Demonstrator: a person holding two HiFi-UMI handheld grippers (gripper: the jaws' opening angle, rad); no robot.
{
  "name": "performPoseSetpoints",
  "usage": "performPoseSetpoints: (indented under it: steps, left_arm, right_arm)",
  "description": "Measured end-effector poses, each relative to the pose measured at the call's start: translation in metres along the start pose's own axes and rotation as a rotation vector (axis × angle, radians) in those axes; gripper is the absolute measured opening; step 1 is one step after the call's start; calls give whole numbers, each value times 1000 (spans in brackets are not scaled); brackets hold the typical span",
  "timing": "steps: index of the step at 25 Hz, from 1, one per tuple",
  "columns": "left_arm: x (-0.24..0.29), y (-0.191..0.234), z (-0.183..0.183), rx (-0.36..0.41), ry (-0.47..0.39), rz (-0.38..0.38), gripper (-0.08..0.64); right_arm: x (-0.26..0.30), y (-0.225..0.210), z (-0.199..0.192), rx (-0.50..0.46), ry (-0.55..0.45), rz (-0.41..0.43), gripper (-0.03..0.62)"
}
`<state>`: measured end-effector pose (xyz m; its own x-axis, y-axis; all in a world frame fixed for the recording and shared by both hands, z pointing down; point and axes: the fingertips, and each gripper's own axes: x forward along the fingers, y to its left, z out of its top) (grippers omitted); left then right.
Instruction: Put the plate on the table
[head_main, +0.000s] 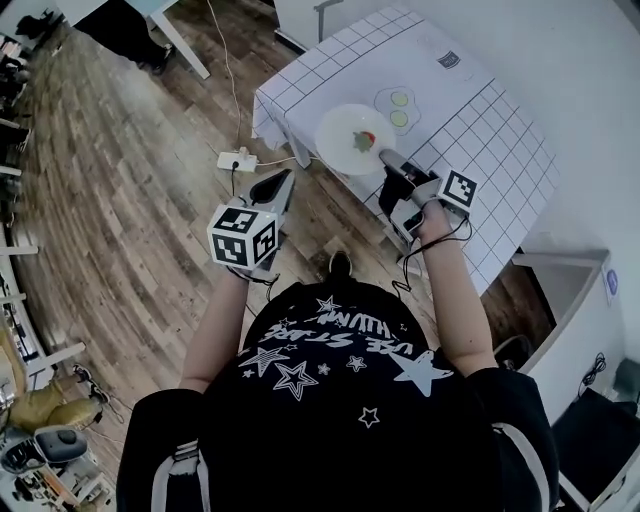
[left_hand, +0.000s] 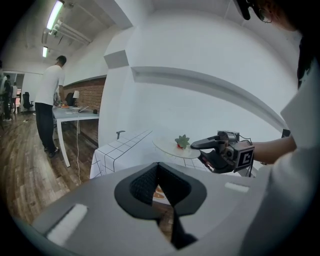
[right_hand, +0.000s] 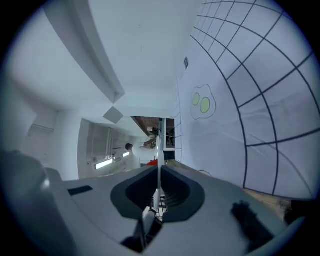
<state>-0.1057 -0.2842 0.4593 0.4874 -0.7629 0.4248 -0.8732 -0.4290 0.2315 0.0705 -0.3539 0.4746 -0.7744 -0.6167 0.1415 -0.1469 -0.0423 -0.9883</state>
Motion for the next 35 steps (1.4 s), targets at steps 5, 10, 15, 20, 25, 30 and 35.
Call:
performPoseSetpoints:
  steps: [5,10,15,20,25,30,35]
  left_arm:
    - [6,4,9,-4,-6,58,9]
    - [7,-1,5,-39,-18,70,9]
    - [8,12,-1,-53,-10,84,9]
    - [19,29,-2,-60,3,57,9]
    - [42,50,14,-35,10,8,9]
    - [66,78,31,-6,35,-45,9]
    - [88,112,45,2,53,-68,9]
  right_arm:
    - [19,-7,11,14,60,6,25]
    - [28,-12,13,14,98,10,25]
    - [41,-14,14,-7,119,-5,25]
    - [52,-16,19,10,79,-15,25]
    - [65,-14,32,14,24,-25,25]
    - [90,-15,42,17,-4,-47,25]
    - [120,-19,51,23,-22,-58,25]
